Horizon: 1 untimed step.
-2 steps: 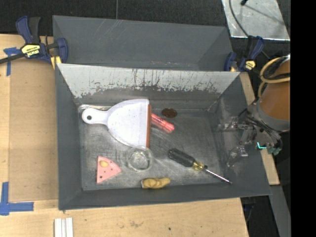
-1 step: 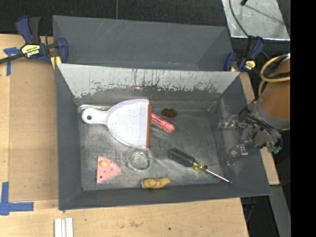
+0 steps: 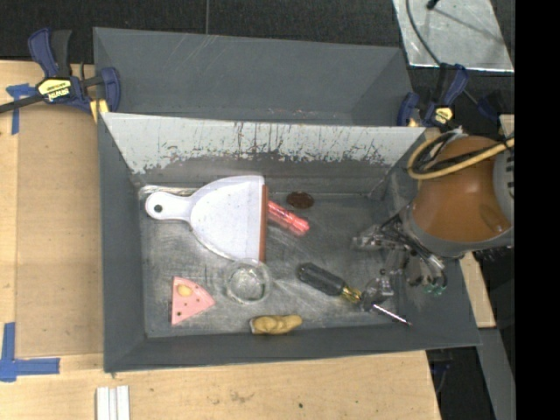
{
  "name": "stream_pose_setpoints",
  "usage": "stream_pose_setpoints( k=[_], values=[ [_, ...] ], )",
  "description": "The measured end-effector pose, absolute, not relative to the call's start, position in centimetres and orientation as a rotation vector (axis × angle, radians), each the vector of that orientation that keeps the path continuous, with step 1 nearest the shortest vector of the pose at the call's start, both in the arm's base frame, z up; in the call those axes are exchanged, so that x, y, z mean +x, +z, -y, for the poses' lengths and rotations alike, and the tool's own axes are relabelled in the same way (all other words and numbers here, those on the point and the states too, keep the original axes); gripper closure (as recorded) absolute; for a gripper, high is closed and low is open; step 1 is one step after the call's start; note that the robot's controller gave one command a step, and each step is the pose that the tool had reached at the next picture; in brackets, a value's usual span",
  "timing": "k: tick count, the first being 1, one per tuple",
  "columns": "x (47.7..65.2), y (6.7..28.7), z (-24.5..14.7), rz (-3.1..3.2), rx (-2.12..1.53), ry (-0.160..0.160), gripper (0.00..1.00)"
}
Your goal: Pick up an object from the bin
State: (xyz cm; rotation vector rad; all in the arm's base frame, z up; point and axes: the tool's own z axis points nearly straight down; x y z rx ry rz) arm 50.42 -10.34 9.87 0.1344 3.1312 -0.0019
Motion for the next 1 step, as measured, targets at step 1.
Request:
stream_pose_setpoints(
  k=[1],
  values=[
    [49.74, 8.5, 8.1, -3.129, 0.274, 0.0, 0.0]
  ],
)
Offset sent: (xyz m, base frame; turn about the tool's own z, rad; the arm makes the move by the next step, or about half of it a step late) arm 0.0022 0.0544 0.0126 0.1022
